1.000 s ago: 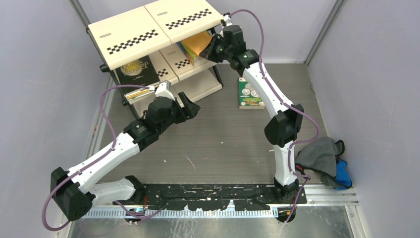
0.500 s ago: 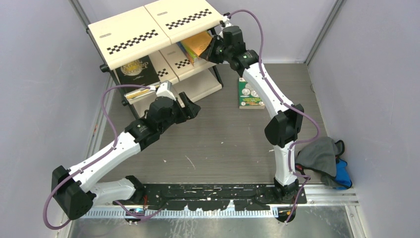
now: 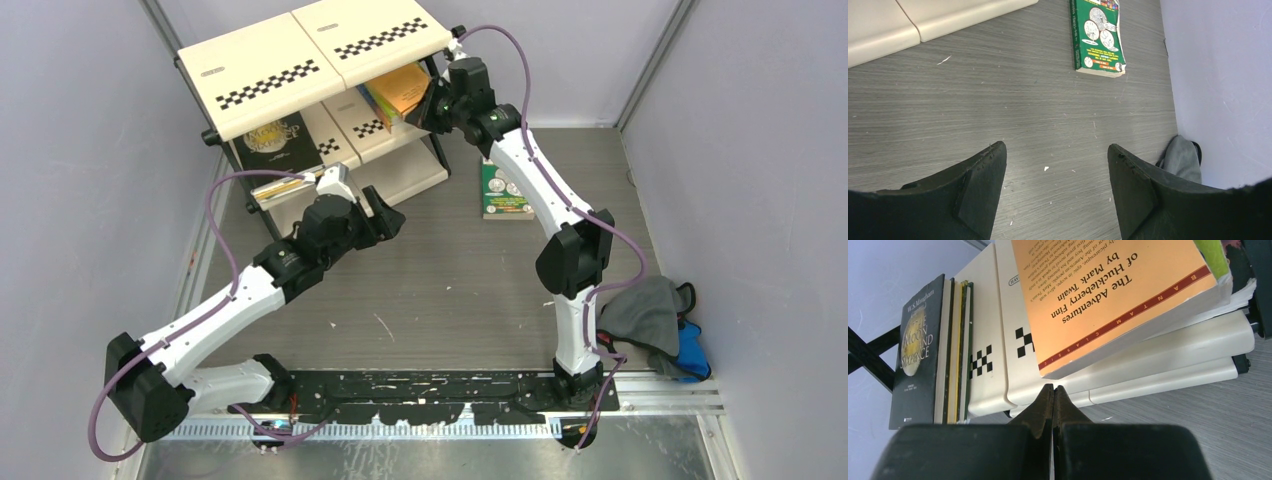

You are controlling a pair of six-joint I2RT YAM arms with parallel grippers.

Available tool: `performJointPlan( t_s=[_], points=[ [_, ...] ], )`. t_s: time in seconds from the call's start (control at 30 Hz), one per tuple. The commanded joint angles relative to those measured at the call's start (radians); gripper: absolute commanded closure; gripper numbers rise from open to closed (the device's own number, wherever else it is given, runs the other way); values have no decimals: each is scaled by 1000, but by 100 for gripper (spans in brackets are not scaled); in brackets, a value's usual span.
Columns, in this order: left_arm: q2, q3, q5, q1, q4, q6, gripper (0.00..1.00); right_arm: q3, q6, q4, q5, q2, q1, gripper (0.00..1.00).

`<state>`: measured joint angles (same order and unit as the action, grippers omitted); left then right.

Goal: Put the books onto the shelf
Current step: Place the book on the shelf.

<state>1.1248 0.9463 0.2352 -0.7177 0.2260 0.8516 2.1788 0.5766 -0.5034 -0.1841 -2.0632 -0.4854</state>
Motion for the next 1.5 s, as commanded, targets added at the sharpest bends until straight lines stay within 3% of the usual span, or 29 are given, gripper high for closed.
performJointPlan(
  t_s=[0.0,0.43,1.07,1.47],
  points=[
    [-6,52,7,5,-37,-34,26,51,-18,23,6,39,-7,99],
    [-16,43,-8,33,-30,-42,26,144,-11,-2,-3,-31,-7,99],
    [-3,26,-32,41,-57,-16,26,0,-35,38,16,83,-7,99],
    [-17,22,-24,41,-44,-27,26,57,-33,26,6,25,-7,99]
  ],
)
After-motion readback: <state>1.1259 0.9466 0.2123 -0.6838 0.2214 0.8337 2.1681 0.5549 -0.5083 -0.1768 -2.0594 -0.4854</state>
